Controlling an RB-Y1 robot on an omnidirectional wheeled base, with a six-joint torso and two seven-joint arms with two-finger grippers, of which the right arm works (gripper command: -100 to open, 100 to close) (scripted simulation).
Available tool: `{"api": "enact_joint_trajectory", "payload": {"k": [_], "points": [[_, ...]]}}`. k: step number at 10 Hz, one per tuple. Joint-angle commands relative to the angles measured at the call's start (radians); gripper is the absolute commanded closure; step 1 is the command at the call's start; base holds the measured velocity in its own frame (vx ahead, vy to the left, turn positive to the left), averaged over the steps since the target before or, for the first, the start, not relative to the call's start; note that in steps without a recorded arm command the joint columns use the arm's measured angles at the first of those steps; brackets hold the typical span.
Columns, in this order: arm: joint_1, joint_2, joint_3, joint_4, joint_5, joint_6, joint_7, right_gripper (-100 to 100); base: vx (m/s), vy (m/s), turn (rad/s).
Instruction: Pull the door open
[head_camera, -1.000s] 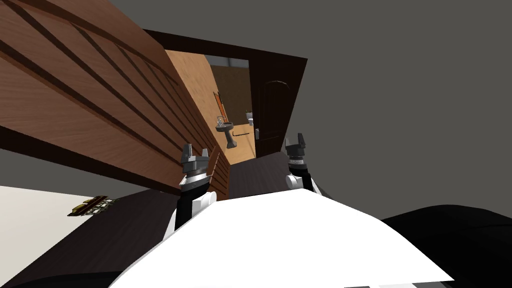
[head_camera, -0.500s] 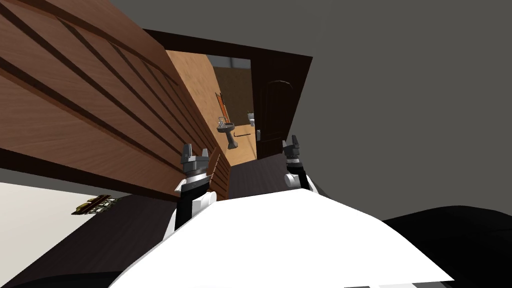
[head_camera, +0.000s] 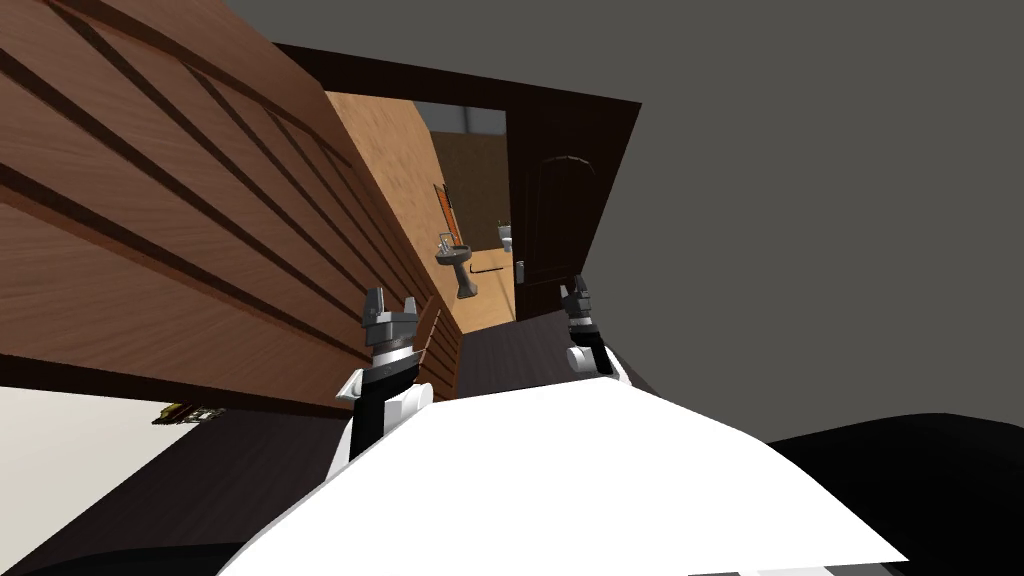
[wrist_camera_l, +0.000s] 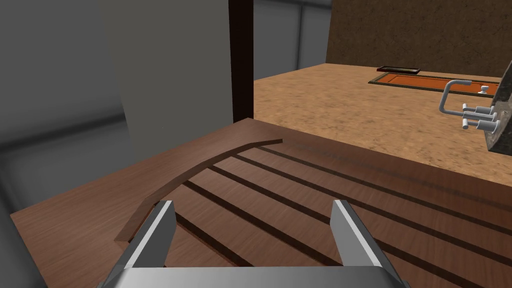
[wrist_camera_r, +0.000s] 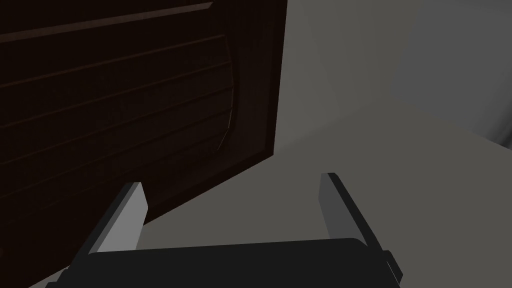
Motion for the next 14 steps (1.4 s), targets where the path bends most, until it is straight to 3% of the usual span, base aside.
{"api": "enact_joint_trajectory", "payload": {"k": [1, 14], "points": [[-0.019, -0.008, -0.005, 0.034, -0.001, 0.011, 0.002, -100, 0.098, -0.022, 0.055], [-0.172, -0.04, -0.035, 0.338, -0.005, 0.081, 0.026, -100, 0.096, -0.019, 0.055]]}}
